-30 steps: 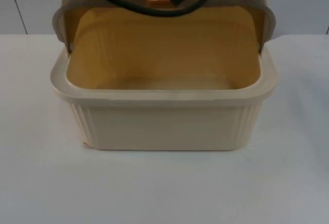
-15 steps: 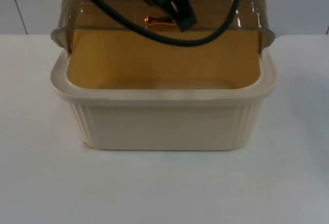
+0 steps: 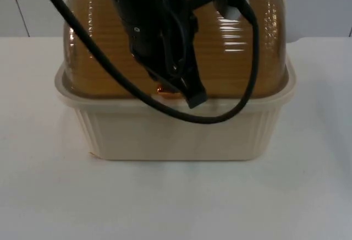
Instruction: Open the box lid with the left hand, place the block into the box with the right hand, then close the box lid with the left hand.
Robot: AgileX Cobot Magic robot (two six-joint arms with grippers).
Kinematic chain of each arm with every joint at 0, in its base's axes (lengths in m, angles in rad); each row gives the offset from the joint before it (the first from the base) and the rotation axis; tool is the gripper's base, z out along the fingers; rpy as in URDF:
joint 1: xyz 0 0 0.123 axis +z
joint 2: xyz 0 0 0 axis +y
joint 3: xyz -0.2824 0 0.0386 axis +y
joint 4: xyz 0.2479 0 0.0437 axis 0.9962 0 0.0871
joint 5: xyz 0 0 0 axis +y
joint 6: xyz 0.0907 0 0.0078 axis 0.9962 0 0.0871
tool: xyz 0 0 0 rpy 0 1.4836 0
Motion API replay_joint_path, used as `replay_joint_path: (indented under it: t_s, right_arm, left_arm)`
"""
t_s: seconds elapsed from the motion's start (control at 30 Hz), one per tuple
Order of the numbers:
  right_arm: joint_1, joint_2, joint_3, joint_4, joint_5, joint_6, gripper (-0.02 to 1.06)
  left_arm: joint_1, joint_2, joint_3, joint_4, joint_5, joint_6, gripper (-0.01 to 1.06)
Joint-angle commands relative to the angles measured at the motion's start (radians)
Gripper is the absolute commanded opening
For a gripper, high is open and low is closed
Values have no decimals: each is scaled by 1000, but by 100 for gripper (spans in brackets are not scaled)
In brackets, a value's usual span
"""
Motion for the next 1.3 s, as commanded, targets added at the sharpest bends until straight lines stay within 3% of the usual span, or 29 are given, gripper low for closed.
replay_joint_path:
  t_s: [0.0, 0.33, 0.63, 0.87, 0.97, 1.27]
  right_arm:
    - [-6, -3, 6, 0, -13, -8, 105]
    - [-6, -3, 6, 0, -11, -8, 105]
    - [-6, -3, 6, 1, 1, -8, 105]
    - [28, -5, 6, -4, 12, -8, 105]
    - [84, -5, 6, -4, 21, -35, 105]
    - [181, -31, 6, -4, 21, -45, 105]
  left_arm:
    - [11, 8, 13, 49, -29, -28, 0]
    - [-54, -180, 13, 17, 58, -55, 0]
    - [-20, -401, 13, 12, 118, -168, 0]
    - [144, -653, 13, -3, 126, -276, 0]
    - [234, -755, 13, -5, 151, -309, 0]
    - [356, -969, 27, -5, 197, -353, 0]
